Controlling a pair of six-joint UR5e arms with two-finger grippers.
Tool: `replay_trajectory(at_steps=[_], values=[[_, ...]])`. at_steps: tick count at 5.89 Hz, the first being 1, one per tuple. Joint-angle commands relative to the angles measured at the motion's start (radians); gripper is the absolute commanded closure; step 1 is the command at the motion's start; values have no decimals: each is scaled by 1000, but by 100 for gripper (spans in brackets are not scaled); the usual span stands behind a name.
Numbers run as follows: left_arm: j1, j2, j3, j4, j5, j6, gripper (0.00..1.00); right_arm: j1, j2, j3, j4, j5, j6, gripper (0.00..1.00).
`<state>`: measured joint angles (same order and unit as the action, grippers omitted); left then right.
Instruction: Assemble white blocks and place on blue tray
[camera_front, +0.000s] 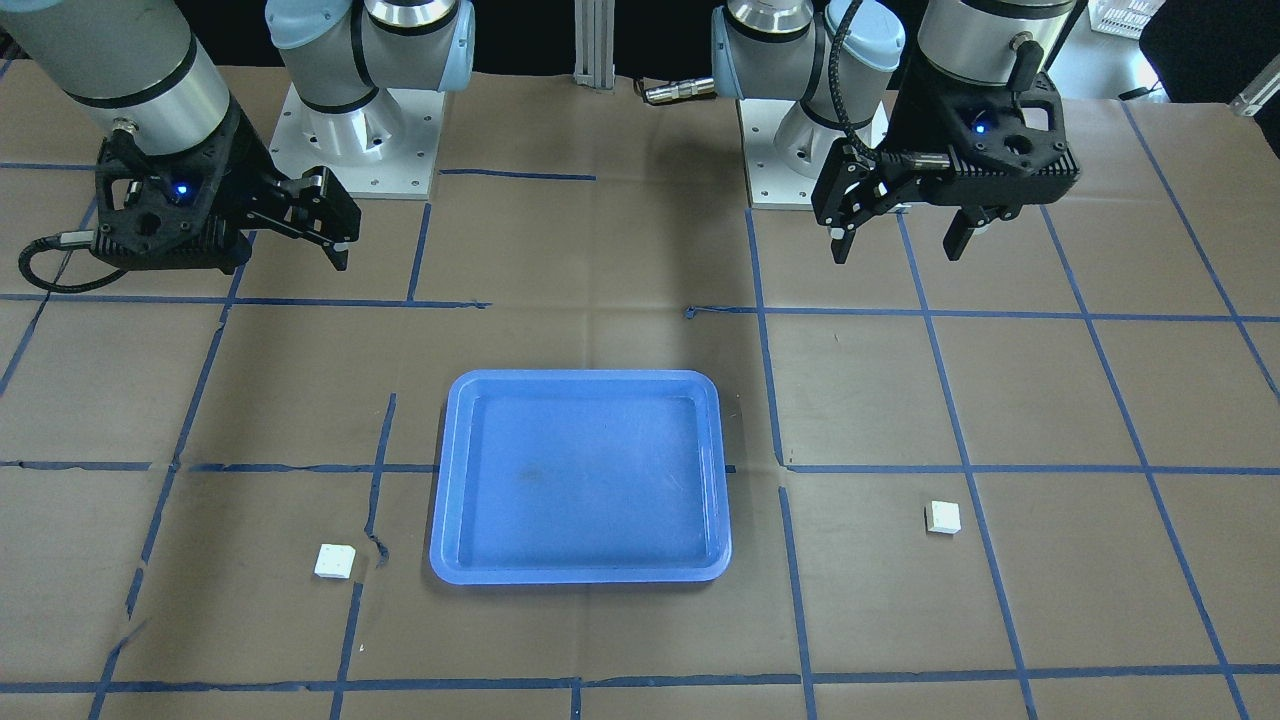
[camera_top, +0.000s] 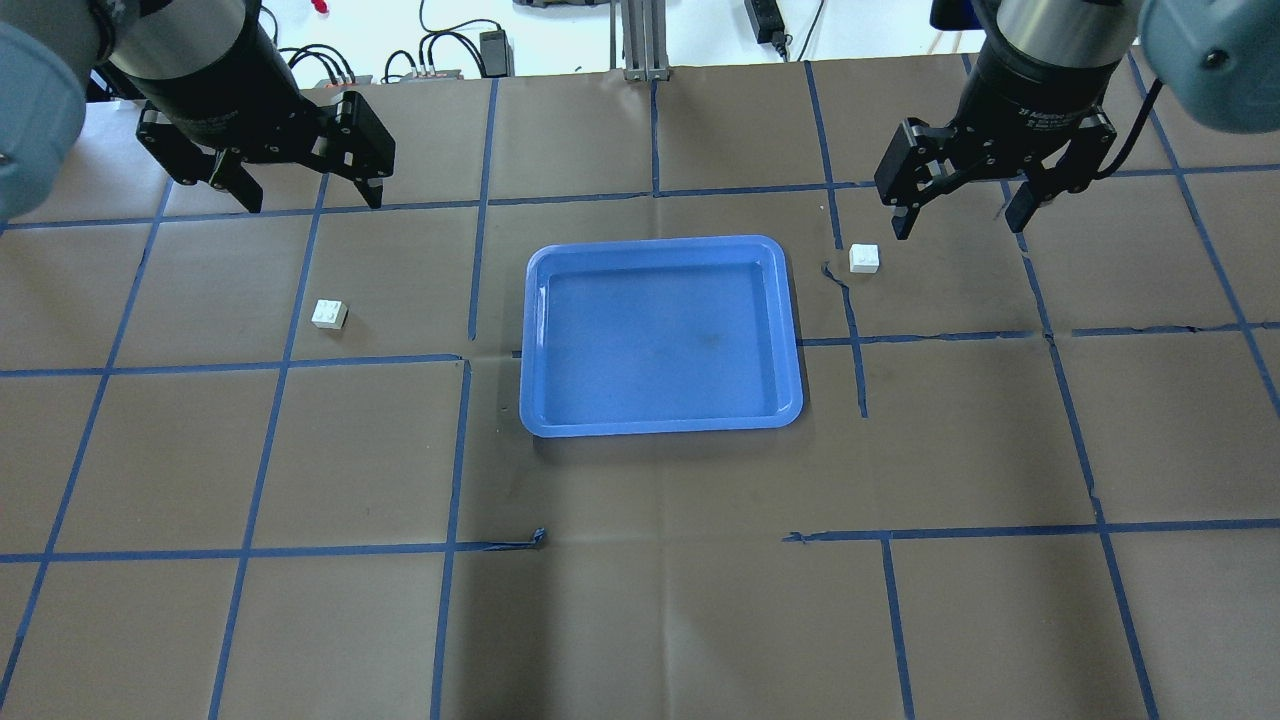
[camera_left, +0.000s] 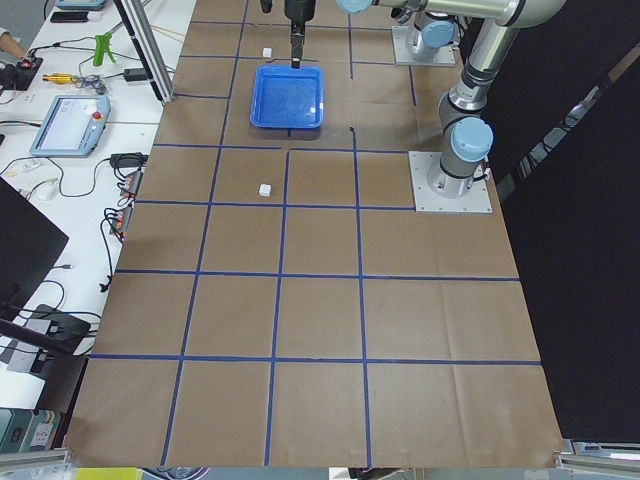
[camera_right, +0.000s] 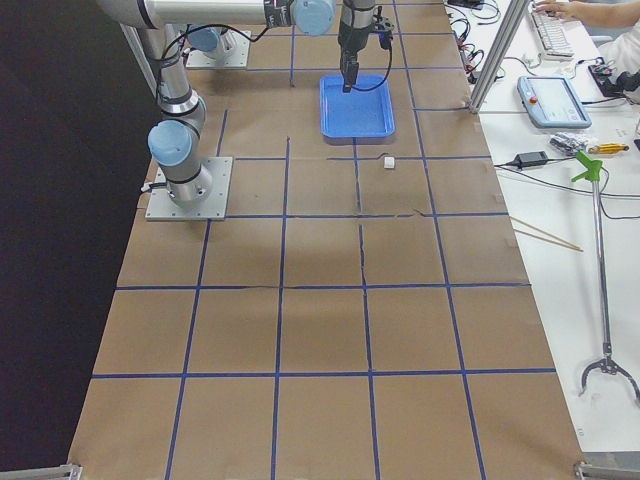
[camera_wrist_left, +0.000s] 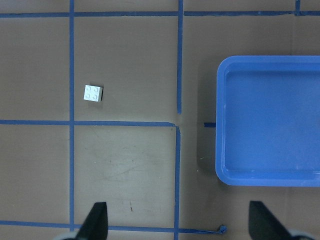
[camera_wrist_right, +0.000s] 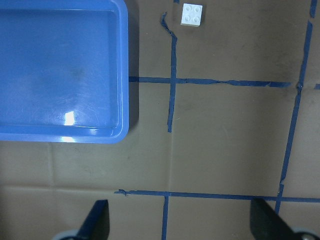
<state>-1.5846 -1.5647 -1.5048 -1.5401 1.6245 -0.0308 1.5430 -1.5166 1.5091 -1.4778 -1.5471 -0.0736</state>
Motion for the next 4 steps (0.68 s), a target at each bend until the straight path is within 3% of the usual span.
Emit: replay_trajectory(at_steps=[1, 4], values=[[0, 0, 0, 0, 5, 8, 0, 0, 1, 0, 4, -1, 0, 0], [32, -21, 6, -15, 0, 12, 0, 0, 1, 0, 7, -4, -2, 0]])
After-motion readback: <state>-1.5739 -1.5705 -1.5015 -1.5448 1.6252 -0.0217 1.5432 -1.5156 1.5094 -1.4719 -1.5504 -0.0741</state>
